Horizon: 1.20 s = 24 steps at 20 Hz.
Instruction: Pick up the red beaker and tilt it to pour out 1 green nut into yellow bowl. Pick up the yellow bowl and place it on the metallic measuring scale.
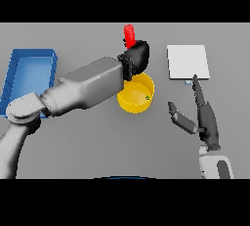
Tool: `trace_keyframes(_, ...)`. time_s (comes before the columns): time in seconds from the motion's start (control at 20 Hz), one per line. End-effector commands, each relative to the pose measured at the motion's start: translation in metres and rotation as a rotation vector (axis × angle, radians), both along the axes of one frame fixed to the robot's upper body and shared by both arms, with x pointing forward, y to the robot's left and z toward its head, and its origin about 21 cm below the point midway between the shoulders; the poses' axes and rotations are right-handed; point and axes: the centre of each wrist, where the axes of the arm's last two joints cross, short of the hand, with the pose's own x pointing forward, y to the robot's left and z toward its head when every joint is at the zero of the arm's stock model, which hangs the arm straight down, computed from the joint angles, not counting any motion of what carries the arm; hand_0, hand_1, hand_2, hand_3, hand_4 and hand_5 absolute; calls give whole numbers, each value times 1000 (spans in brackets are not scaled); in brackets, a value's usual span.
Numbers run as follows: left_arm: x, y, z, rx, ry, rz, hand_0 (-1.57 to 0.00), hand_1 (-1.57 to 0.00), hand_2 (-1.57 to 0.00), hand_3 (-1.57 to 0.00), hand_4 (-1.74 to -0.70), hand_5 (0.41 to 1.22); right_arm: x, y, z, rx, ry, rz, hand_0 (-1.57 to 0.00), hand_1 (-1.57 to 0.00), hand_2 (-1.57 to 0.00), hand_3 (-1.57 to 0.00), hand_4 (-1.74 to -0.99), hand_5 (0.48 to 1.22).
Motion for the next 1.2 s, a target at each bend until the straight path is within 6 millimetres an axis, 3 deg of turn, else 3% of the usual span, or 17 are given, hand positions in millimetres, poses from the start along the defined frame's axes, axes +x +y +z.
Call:
trace_keyframes(0.0, 2, -1, 2, 8, -5, -8, -1571, -1571, -1571, -1571, -1720, 1221, 2, -3, -1, 11, 2, 0, 1, 1, 1, 1, -1154, 635)
trace_keyframes(0.1, 9, -2, 20, 37, -15, -17, -1571, -1571, -1571, -1571, -1721, 1221, 0, 0, -3, 20, -5, 5, 1, 1, 1, 1, -1153, 636)
trace_keyframes(0.3, 30, 2, 80, 2, -150, 8, -1571, -1571, -1571, -1571, -1725, 1221, 2, 0, -2, 19, -25, 31, 1, 1, 1, 1, -1154, 654)
trace_keyframes(0.4, 42, 13, 116, -77, -191, 46, -1571, -1571, -1571, -1179, -1731, 1221, 3, -1, 0, 12, -29, 20, 1, 1, 1, 1, -1160, 660)
trace_keyframes(0.55, 62, 43, 178, -322, -240, 204, -1571, -1571, -1571, -1370, -1727, 1221, 2, 0, -2, 22, -28, 36, 1, 1, 1, 1, -1160, 661)
trace_keyframes(0.7, 76, 82, 210, -701, -177, 408, -1571, -1571, -1571, -1468, -1734, 1221, 7, 4, 0, -7, -21, 16, 1, 1, 1, 1, -1146, 641)
trace_keyframes(0.75, 80, 103, 221, -860, -154, 485, -1571, -1571, -1571, -1427, -1735, 1221, 8, 3, 2, -25, -26, 14, 1, 1, 1, 1, -1140, 637)
trace_keyframes(0.9, 90, 167, 226, -1195, -111, 665, -1571, -1571, -1571, -1394, -1738, 1221, 10, 6, 1, 6, -36, 35, 1, 1, 1, 1, -1129, 625)
trace_keyframes(1.05, 94, 230, 203, -1493, -64, 817, -1571, -1571, -1571, -1480, -1739, 1221, 10, 5, 0, 62, -38, 65, 1, 1, 1, 1, -1083, 625)
trace_keyframes(1.15, 94, 260, 181, -1633, -72, 911, -1571, -1571, -1571, -1513, -1740, 1221, 10, 2, 1, 60, -42, 76, 1, 1, 1, 1, -1092, 637)
